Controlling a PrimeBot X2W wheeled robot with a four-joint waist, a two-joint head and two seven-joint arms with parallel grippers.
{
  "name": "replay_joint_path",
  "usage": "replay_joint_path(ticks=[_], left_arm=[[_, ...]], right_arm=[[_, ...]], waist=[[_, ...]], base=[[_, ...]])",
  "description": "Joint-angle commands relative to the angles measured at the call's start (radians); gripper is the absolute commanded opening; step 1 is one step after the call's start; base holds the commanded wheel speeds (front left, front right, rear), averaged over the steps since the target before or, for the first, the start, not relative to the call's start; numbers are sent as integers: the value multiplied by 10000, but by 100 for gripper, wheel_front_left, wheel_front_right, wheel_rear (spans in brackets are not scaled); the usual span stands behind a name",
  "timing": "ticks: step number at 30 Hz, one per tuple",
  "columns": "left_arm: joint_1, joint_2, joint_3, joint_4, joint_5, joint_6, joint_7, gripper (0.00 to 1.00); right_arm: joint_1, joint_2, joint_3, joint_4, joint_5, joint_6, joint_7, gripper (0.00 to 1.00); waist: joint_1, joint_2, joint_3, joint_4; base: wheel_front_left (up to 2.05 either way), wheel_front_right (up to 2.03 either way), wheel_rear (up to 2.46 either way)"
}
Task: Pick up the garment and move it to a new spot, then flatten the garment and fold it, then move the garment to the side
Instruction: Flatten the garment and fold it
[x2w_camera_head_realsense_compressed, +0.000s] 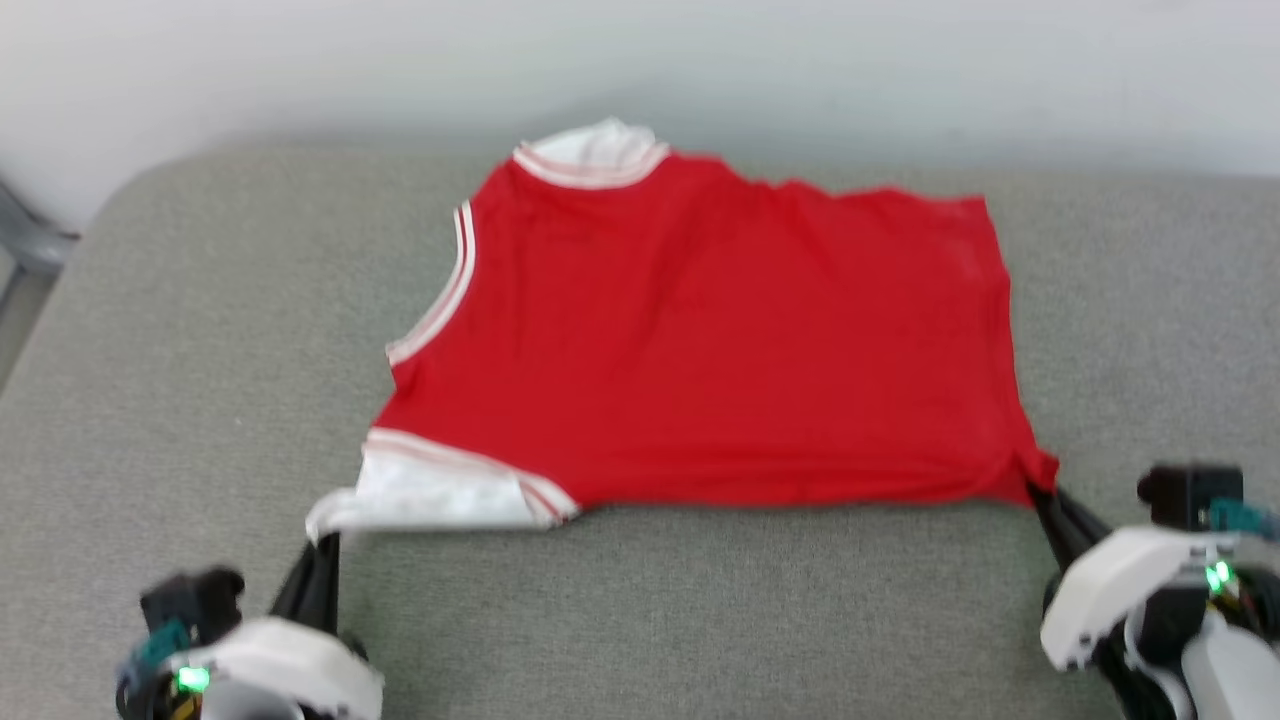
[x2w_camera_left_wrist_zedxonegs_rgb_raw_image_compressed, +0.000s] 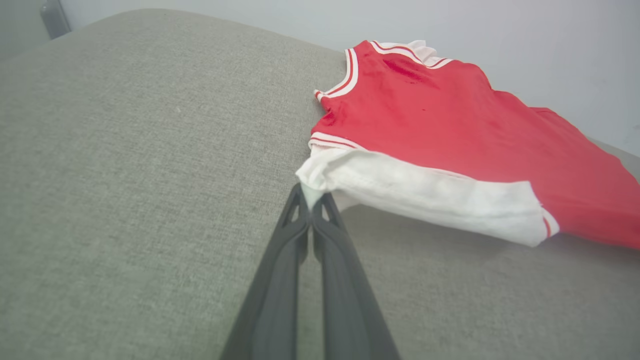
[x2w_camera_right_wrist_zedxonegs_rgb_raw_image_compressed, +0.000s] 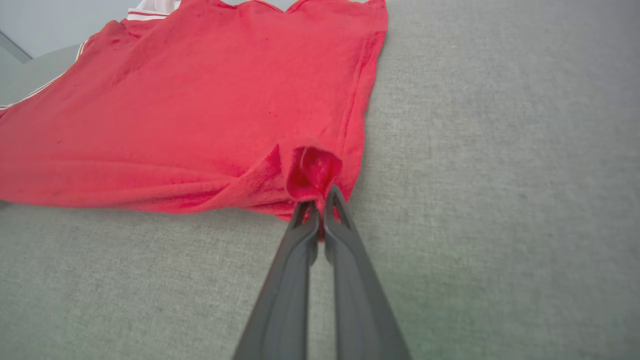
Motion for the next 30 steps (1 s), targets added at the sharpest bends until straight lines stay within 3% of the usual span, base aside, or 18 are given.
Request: replay_joint_path(ticks=[1, 15, 22, 26, 30], left_arm=[[450, 3, 87, -317, -83, 162, 105, 0], [3575, 308, 339, -4115, -482, 1571, 1990, 0], [3073, 580, 107, -5295, -363, 1697, 2734, 0], [2308, 517, -41, -5153, -391, 1600, 2905, 0], [1167, 515, -258, -4395, -465, 1227, 2978, 0]], right_arm=[[446, 57, -166, -278, -88, -18, 84, 0], [4547, 940, -1527, -3585, -685, -18, 1465, 0], [4587, 1164, -1880, -4646, -923, -16, 2305, 0], [3886, 1023, -1648, -4846, -1103, -16, 3100, 0], [2938, 980, -1421, -4688, -1219, -16, 3558, 0]], waist=[[4, -1, -444, 154], [4, -1, -1411, 629], [4, -1, -1346, 474], [4, -1, -1122, 214], [4, -1, -682, -11]], base=[[0, 0, 0], [0, 0, 0], [0, 0, 0], [0, 0, 0], [0, 0, 0]])
